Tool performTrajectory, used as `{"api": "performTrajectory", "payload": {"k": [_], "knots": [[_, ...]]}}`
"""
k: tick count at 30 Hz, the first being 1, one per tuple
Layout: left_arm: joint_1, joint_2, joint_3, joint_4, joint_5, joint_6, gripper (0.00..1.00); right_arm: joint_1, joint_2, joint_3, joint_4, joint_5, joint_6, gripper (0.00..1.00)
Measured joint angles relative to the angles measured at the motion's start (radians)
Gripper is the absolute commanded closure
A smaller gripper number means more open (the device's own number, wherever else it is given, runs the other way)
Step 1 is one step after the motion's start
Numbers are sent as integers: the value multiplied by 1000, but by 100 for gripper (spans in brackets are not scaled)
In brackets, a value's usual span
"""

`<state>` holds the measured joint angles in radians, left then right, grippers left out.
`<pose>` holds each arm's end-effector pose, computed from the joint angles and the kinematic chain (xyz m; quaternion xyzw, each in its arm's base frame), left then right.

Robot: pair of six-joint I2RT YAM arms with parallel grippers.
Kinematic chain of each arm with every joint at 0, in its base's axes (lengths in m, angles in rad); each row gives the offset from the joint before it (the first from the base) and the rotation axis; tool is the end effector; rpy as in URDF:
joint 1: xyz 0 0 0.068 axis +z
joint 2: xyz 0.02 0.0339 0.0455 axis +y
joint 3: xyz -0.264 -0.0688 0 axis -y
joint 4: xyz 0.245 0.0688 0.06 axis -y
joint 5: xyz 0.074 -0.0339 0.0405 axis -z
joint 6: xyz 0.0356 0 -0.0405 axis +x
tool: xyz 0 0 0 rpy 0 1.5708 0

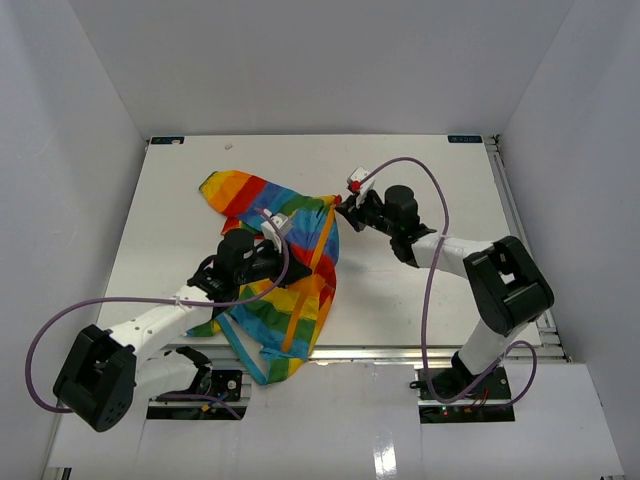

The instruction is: Zip up the jacket

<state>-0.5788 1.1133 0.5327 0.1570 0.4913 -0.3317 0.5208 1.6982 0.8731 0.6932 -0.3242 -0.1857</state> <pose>0.1894 -0.1438 0.2228 0.2314 0.7923 -0.4149 0.3829 0.3159 0.1943 0.2219 -0.3566 0.6597 0.2281 0.6210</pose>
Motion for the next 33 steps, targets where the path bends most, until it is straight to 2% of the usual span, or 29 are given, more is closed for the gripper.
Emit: {"api": "performTrajectory", "payload": {"k": [10, 15, 22, 28, 33], "knots": [[-6, -51, -14, -15, -70, 3, 100, -129, 237, 175, 49, -36, 115, 92], [-6, -95, -17, -29, -152, 5, 100, -141, 330, 254, 63, -99, 185, 92], [-7, -177, -36, -47, -222, 6, 100, -162, 347, 285, 99, -183, 262, 92], [-23, -136, -42, -44, -254, 12, 100, -178, 334, 269, 116, -181, 282, 92], [-27, -85, -63, 1, -337, 26, 100, -197, 307, 226, 118, -133, 325, 92]]}}
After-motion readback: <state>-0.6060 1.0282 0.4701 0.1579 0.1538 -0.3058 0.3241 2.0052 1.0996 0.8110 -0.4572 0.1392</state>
